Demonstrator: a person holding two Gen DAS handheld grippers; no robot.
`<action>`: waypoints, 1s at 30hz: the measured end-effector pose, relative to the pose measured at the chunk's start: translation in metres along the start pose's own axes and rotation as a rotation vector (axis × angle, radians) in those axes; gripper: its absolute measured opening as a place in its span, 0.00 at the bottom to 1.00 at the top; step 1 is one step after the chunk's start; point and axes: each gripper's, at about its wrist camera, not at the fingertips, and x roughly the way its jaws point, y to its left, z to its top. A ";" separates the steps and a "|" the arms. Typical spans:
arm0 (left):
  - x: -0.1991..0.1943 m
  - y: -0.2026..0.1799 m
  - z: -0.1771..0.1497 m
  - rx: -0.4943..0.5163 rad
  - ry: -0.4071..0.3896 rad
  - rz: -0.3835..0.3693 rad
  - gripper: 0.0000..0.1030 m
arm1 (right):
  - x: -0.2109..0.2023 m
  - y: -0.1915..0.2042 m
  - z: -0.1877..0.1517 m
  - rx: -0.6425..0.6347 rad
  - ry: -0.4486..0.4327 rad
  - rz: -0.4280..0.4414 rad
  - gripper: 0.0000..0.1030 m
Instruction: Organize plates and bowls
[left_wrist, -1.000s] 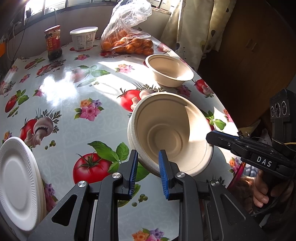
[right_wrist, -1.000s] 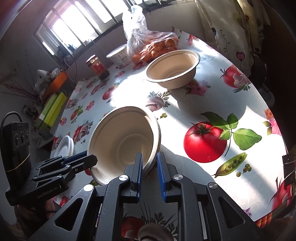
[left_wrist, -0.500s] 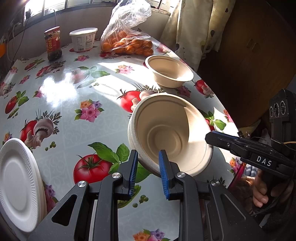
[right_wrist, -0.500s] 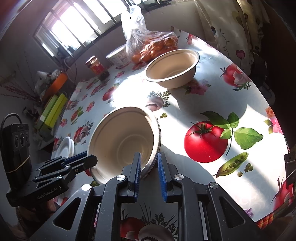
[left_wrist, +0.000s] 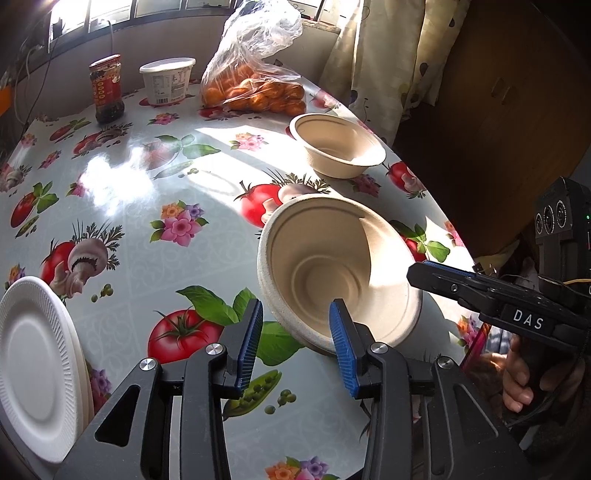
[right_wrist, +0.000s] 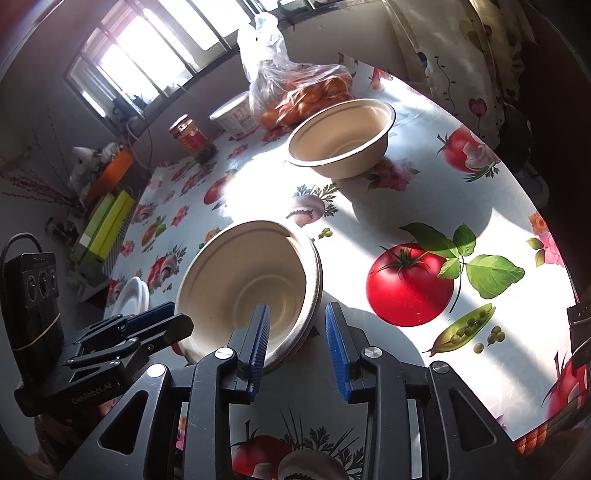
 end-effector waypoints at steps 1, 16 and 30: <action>0.000 0.001 0.000 -0.001 -0.001 0.000 0.38 | 0.001 0.001 -0.001 0.002 -0.001 0.001 0.30; -0.002 0.009 0.011 -0.020 -0.021 -0.009 0.38 | -0.003 -0.014 0.009 0.036 -0.011 0.012 0.31; -0.018 0.022 0.064 0.005 -0.111 -0.003 0.38 | -0.029 -0.038 0.046 0.050 -0.107 -0.024 0.31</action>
